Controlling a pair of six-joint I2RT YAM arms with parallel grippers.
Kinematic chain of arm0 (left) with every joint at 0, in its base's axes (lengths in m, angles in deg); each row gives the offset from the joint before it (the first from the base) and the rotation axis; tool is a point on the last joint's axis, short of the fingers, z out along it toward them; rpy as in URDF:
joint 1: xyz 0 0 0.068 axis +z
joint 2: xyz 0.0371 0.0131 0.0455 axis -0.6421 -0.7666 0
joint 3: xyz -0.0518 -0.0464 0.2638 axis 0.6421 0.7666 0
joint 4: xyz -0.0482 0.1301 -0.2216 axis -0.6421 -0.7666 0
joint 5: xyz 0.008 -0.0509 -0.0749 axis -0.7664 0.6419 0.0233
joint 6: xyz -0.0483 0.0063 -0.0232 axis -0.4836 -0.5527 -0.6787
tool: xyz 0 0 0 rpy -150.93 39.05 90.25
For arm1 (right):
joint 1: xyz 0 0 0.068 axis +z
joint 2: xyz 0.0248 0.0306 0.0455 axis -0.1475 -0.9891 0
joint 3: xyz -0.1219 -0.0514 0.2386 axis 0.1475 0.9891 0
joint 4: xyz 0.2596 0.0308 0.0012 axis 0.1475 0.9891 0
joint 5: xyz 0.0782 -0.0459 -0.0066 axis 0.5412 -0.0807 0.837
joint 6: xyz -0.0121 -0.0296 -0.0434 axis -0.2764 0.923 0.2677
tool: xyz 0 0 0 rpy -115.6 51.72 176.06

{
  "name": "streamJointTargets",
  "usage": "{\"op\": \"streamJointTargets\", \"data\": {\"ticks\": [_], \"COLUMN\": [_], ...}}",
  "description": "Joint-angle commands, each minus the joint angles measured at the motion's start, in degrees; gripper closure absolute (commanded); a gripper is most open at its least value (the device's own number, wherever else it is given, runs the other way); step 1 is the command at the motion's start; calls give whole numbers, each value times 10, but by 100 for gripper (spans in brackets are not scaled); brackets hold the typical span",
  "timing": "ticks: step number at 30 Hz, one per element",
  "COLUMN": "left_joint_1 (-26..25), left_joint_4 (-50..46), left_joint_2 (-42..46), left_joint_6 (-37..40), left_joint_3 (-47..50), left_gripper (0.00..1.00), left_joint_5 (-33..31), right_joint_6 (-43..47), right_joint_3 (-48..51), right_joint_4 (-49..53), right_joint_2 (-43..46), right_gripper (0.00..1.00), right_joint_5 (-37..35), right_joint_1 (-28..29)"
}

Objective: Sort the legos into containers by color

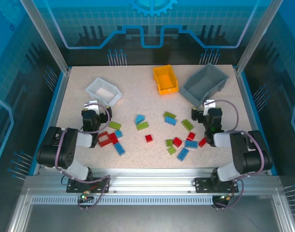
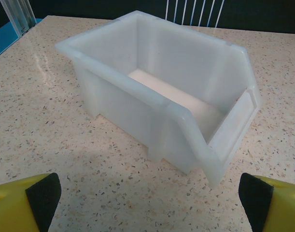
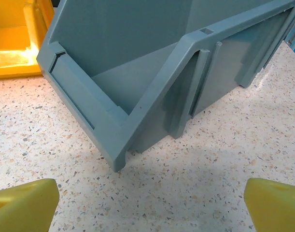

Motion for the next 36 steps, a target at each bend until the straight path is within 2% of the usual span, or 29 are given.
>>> {"op": "streamJointTargets", "data": {"ticks": [1, 23, 25, 26, 27, 29, 32, 33, 35, 36], "left_joint_1": [5, 5, -6, -22, -37, -70, -127, -144, -149, -149], "left_joint_4": [-1, 7, 15, -8, -39, -122, -304, -373, -577, -709], "left_joint_2": [9, 10, 58, 107, 157, 268, 390, 412, 426, 426], "left_joint_6": [-2, -2, 9, 20, 31, 22, 4, -23, -170, -253], "left_joint_3": [-8, -5, 19, 29, 32, 21, -62, -100, -204, -265], "left_gripper": [1, 1, 1, 1, 1, 1, 1, 1, 1, 1], "left_joint_5": [12, 11, -12, -39, -55, -78, -130, -160, -199, -202], "right_joint_6": [0, 0, 1, 7, 8, 20, -4, -22, -104, -181], "right_joint_3": [-8, -8, -9, -9, -16, -31, -90, -120, -197, -241], "right_joint_4": [-14, -15, -6, 9, 47, 115, 264, 327, 445, 528], "right_joint_2": [-4, -5, 11, 35, 65, 149, 300, 345, 397, 405], "right_gripper": [0, 0, 0, 0, 0, 0, 0, 0, 0, 0], "right_joint_5": [-4, -4, -8, -3, -52, -106, -140, -136, -123, -112], "right_joint_1": [-1, -1, 0, 3, 20, 47, 75, 78, 77, 72]}}
